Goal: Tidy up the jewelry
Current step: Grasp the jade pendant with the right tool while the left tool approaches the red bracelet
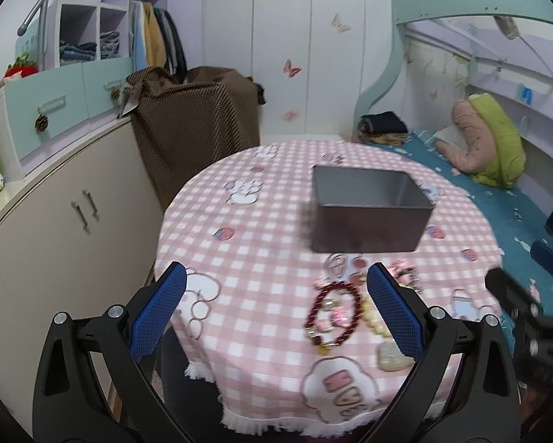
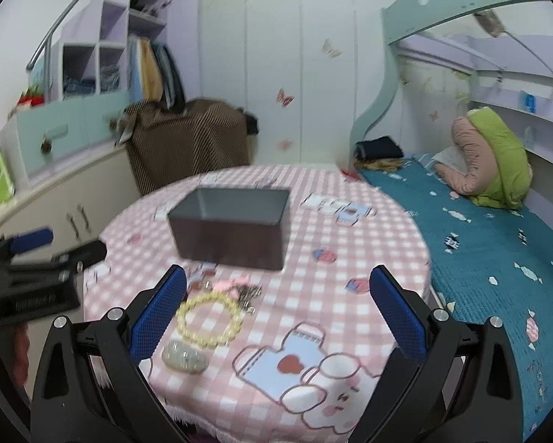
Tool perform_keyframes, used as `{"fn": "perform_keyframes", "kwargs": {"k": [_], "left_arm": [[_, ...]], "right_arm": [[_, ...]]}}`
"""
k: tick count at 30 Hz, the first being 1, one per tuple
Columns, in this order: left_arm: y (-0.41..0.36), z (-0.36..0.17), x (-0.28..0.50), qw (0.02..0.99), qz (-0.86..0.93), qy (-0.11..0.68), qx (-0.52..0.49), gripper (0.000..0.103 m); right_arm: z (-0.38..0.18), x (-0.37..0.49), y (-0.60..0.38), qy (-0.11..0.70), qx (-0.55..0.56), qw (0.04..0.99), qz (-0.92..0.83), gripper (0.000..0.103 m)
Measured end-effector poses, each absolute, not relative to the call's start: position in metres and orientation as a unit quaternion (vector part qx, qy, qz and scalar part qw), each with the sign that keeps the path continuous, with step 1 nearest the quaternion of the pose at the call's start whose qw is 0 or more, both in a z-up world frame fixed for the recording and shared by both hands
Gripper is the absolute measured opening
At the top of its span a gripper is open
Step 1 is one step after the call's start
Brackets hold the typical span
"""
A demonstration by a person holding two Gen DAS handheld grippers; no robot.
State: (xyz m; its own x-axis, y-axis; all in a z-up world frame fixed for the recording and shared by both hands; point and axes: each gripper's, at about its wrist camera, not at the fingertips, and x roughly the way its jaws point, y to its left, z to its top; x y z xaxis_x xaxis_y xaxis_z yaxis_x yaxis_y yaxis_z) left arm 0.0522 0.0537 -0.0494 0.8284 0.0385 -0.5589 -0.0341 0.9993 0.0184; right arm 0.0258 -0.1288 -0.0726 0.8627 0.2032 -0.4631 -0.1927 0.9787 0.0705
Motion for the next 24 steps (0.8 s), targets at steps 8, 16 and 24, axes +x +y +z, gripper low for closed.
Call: {"fn": "perform_keyframes", "kwargs": {"k": [8,16,24], "left_arm": [[0.073,-0.066,0.054,0.952,0.016,0.307,0.008,0.098],[0.08,-0.082,0.062,0.942,0.0,0.337,0.008,0.098],[0.076,-0.094,0.069,0.932,-0.022,0.36,0.009,0.098]], "right_arm": [[-0.105,0.033,-0.097,0.298,-0.023,0.941,0.16,0.096],[-0.13,0.041,-0.082,0.351,-0.031,0.915,0.195,0.071],[-0.132,0.038,-0.076,0.347,-0.024,0.905,0.243,0.036]]}}
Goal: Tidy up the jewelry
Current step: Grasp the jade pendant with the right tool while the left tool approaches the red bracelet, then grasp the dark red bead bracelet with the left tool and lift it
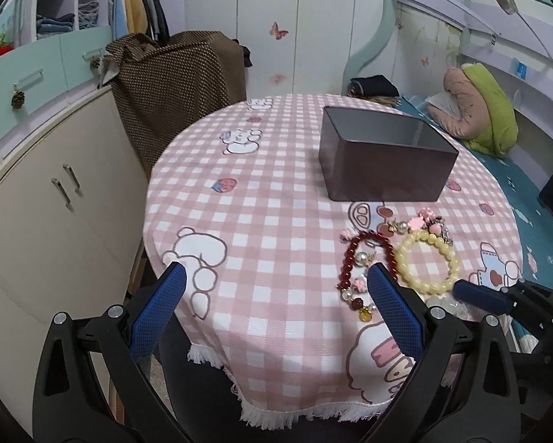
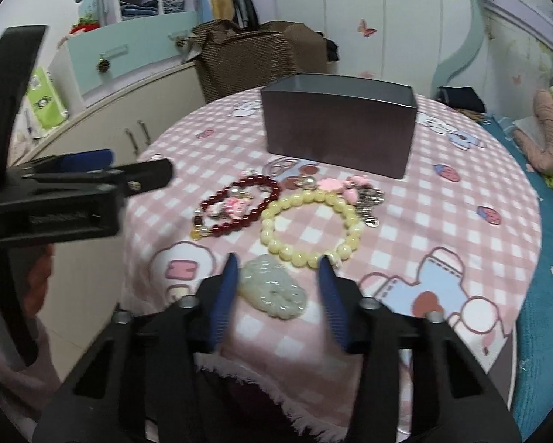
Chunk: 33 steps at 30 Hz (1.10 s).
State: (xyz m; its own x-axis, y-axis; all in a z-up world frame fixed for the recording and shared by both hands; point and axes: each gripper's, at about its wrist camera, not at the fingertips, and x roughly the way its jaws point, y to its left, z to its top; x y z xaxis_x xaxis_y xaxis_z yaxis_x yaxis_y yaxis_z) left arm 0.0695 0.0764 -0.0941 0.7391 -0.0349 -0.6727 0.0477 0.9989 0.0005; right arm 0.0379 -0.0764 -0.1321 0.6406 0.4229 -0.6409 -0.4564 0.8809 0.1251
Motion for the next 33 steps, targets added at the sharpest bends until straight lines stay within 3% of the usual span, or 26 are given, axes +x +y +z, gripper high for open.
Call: {"fn": "perform_keyframes", "kwargs": {"k": [1,3,5,6,9,12,28,29,31,33], "left_arm": [[0.076,-0.096,0.071,0.931,-0.026,0.364,0.008,0.098],[0.074,-0.098,0.072,0.93,-0.029,0.367,0.009,0.098],[0.074,-0.1,0.073,0.929,-0.028,0.37,0.011,0.098],[0.074,-0.1,0.074,0.928,-0.027,0.371,0.01,0.098],[0.076,-0.102,0.075,0.926,-0.024,0.377,0.006,0.098],[0.077,-0.105,0.077,0.923,-0.028,0.383,0.004,0.098],[0.047,-0.125,0.088,0.906,-0.086,0.414,0.026,0.097],[0.045,-0.127,0.088,0.905,-0.087,0.415,0.03,0.096],[0.042,-0.128,0.088,0.908,-0.084,0.407,0.042,0.08],[0.042,-0.126,0.088,0.91,-0.089,0.404,0.04,0.057]], "right_arm": [[-0.132,0.038,-0.076,0.347,-0.026,0.905,0.244,0.037],[-0.133,0.038,-0.077,0.351,-0.025,0.902,0.251,0.049],[-0.134,0.036,-0.075,0.348,-0.033,0.903,0.25,0.05],[-0.134,0.035,-0.073,0.344,-0.041,0.905,0.248,0.05],[-0.136,0.033,-0.07,0.332,-0.07,0.911,0.234,0.033],[-0.136,0.035,-0.075,0.333,-0.059,0.911,0.236,0.029],[-0.123,0.049,-0.112,0.321,-0.012,0.929,0.182,0.029],[-0.123,0.05,-0.115,0.321,-0.01,0.93,0.178,0.029],[-0.124,0.051,-0.119,0.322,-0.007,0.93,0.174,0.029],[-0.126,0.053,-0.121,0.325,-0.005,0.93,0.17,0.029]]}}
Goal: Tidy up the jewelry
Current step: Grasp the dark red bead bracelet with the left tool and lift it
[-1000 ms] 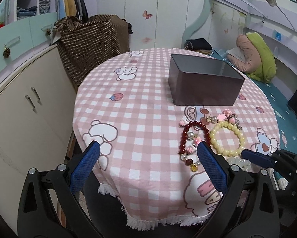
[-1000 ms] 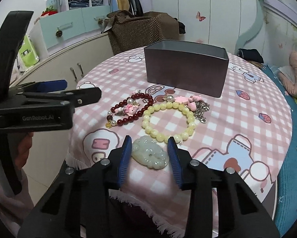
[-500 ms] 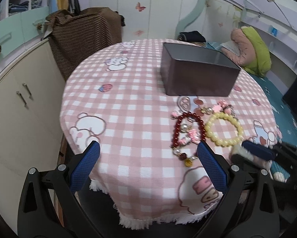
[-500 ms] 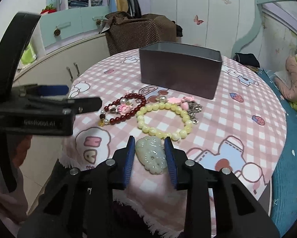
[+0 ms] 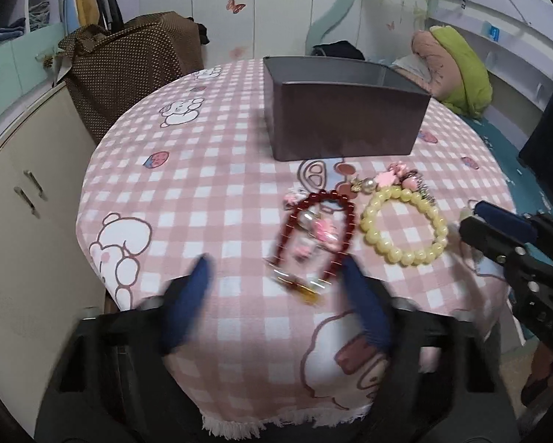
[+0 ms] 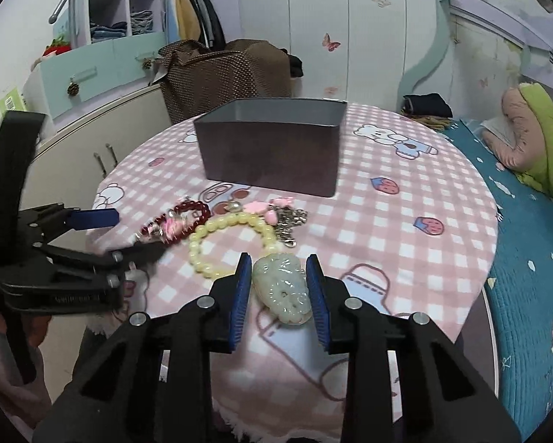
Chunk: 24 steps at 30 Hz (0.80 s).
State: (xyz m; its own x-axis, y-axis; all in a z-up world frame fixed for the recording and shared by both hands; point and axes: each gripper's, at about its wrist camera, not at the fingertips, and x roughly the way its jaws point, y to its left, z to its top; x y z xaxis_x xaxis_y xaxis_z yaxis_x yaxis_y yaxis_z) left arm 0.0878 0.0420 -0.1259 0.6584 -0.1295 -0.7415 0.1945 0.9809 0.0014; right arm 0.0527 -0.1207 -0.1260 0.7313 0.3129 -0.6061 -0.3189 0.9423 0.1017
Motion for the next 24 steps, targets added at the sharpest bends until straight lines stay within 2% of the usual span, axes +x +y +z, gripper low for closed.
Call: {"fn": "perform_keyframes", "kwargs": {"k": [2,4,6,13,14,15,24], "left_arm": [[0.04,-0.126,0.087,0.911,-0.097,0.398,0.049,0.05],[0.039,-0.126,0.086,0.911,-0.109,0.395,0.048,0.038],[0.041,-0.125,0.087,0.912,-0.11,0.394,0.039,0.018],[0.047,-0.122,0.09,0.914,-0.113,0.39,0.011,0.016],[0.048,-0.121,0.089,0.915,-0.111,0.387,0.009,0.014],[0.049,-0.12,0.089,0.918,-0.11,0.382,0.006,0.008],[0.047,-0.104,0.083,0.926,-0.126,0.356,0.005,0.008]], "right_arm": [[-0.127,0.055,-0.121,0.328,-0.004,0.929,0.169,0.029],[-0.128,0.055,-0.12,0.328,-0.004,0.929,0.169,0.029],[-0.129,0.055,-0.12,0.329,-0.004,0.929,0.171,0.029],[-0.127,0.056,-0.121,0.328,-0.002,0.929,0.169,0.029],[-0.127,0.056,-0.121,0.327,-0.001,0.93,0.169,0.029],[-0.126,0.056,-0.121,0.326,-0.001,0.93,0.168,0.029],[-0.121,0.054,-0.125,0.319,0.002,0.933,0.164,0.029]]}}
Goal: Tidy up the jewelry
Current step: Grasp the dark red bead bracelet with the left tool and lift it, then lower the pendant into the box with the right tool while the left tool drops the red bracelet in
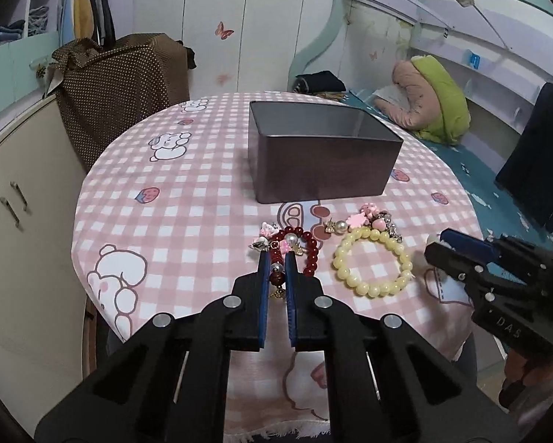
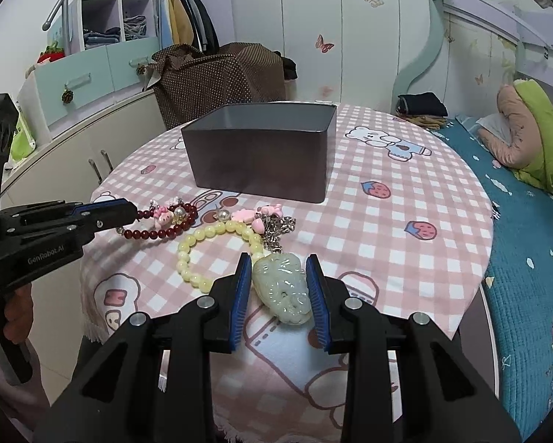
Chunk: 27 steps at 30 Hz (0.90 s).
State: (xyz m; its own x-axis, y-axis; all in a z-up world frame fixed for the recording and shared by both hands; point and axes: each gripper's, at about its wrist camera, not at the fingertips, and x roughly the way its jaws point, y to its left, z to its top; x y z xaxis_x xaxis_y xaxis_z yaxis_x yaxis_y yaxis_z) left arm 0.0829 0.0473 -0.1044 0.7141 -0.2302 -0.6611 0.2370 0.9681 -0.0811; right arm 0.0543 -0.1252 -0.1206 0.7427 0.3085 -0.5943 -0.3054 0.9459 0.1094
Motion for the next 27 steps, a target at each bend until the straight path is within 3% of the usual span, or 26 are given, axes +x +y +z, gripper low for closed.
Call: {"fn": "perform_keyframes", "kwargs": {"k": [27], "left_arm": [[0.044,-0.038,0.097,0.955,-0.125,0.27,-0.004,0.008]], "right_arm": [[-0.076,0.07,-0.132,0.251,-0.008,0.955,0.156,0.029]]}}
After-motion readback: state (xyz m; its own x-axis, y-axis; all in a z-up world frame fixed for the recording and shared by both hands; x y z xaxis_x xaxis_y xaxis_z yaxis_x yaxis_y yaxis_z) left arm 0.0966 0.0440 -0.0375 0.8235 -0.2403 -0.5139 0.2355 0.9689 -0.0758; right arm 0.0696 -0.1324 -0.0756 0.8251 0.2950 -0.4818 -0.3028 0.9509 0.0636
